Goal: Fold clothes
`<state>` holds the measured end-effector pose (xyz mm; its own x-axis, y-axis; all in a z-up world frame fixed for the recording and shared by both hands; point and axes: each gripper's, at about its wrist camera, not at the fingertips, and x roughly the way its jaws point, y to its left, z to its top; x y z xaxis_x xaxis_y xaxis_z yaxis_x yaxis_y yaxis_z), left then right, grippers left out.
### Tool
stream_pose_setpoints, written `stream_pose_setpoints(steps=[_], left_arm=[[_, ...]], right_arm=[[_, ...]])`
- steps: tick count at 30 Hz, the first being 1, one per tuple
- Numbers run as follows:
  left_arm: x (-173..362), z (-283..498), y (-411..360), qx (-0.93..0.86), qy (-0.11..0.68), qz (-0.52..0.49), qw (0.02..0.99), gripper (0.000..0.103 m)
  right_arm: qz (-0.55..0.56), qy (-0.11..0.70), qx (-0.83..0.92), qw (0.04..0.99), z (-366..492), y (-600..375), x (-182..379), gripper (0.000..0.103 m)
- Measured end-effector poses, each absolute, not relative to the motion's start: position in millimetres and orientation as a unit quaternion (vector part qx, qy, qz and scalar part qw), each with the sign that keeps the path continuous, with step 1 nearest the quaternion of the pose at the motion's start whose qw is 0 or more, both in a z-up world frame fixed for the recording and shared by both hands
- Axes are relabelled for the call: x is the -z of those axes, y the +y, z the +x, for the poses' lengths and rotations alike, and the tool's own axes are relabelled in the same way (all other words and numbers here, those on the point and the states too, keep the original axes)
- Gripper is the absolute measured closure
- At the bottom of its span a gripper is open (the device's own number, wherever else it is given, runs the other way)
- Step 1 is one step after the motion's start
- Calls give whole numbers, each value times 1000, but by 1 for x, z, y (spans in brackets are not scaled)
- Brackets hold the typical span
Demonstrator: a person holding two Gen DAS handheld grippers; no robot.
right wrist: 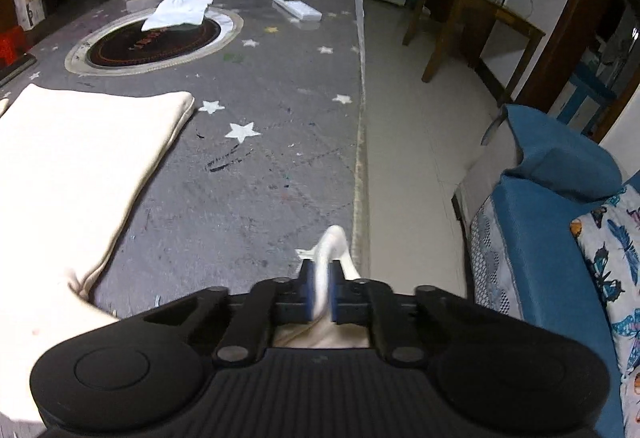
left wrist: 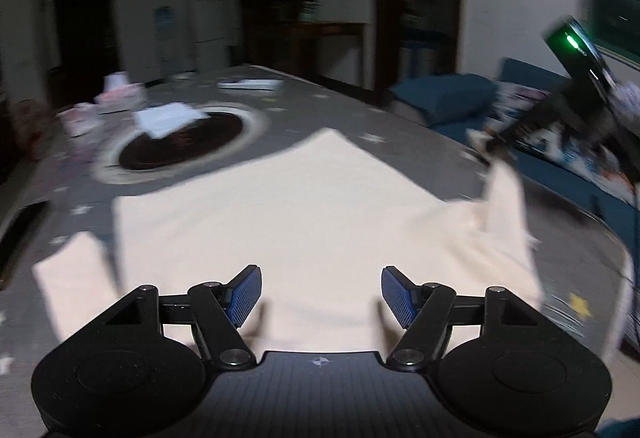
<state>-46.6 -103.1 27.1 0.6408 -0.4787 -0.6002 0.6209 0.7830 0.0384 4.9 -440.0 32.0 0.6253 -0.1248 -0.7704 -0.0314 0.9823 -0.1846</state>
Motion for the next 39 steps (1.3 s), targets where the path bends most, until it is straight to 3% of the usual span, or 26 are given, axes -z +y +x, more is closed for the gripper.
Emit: stream_pose_setpoints(steps=[11, 17, 22, 25, 31, 32, 39], left_arm=[[-5, -53, -94, 317, 317, 131, 884, 32], [-5, -55, -80, 317, 315, 136, 884, 32], [-5, -54, -72, 311, 316, 133, 886, 29], [-5, -54, -72, 309, 316, 133, 887, 27], [-6, -55, -73, 299, 318, 132, 890, 26], [-7, -55, -73, 298, 318, 133, 890, 26], [-13, -60, -69, 285, 314, 117, 898, 27]], right_arm=[[-53, 288, 36, 956, -55, -433, -82, 101], [-39, 325, 104, 939, -86, -461, -46, 89], [-18, 336, 104, 936, -106, -465, -35, 87], [14, 341, 83, 936, -111, -465, -30, 78], [31, 373, 72, 924, -119, -463, -9, 75], [28, 371, 74, 925, -120, -463, -9, 71], [41, 347, 81, 933, -97, -475, -16, 71]])
